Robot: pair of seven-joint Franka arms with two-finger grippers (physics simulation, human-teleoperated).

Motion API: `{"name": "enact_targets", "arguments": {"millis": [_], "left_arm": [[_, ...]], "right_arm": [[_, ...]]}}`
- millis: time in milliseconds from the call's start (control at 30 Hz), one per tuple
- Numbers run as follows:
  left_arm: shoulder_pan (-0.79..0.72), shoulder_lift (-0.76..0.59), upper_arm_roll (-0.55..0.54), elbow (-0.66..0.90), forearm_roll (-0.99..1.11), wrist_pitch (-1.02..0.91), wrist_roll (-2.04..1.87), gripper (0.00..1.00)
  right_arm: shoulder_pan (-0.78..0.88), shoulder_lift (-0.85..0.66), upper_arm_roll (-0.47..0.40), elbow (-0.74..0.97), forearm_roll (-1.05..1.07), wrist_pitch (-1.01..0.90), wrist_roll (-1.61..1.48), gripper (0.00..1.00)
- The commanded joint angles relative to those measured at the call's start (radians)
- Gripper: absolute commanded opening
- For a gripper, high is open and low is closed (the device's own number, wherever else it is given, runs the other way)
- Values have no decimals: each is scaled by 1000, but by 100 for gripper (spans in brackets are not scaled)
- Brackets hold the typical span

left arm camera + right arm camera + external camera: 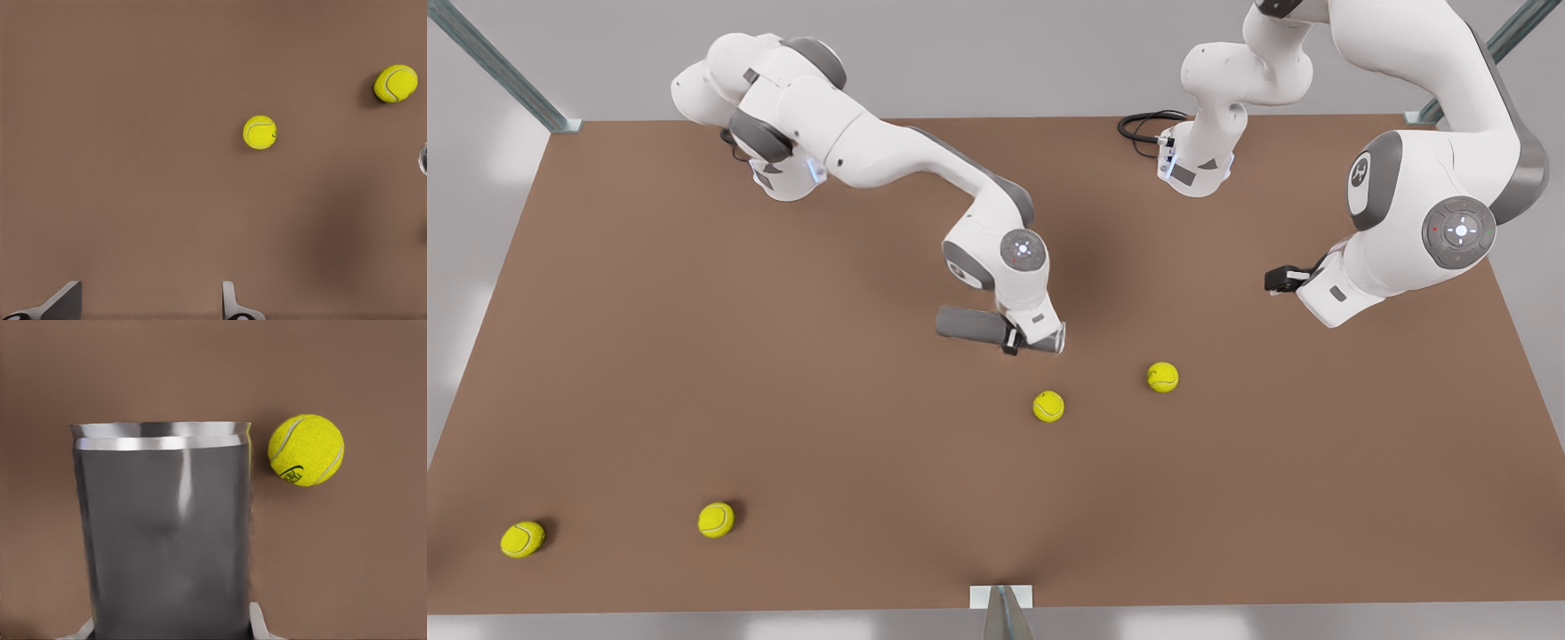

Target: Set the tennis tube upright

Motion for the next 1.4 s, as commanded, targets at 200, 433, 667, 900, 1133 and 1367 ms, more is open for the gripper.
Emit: {"name": "enact_targets", "arguments": {"millis": [200,433,667,900,1133,1367], "left_arm": [[0,1,0,0,0,0,2,100],[2,3,0,0,0,0,2,100],[2,3,0,0,0,0,2,100],[3,141,-2,41,-299,124,2,100],[-110,362,-32,43,-662,600,3,100],[29,437,-176,-98,-859,512,268,100]], "right_arm": [[92,140,-66,214,2,-72,-37,74],[94,176,-67,259,0,-85,-23,100],[83,170,-66,253,3,-77,-22,100],[-81,-67,-93,231,65,-301,1,100],[-670,-662,-185,-300,195,-394,639,100],[-656,-639,-181,-195,198,-433,612,100]]}}
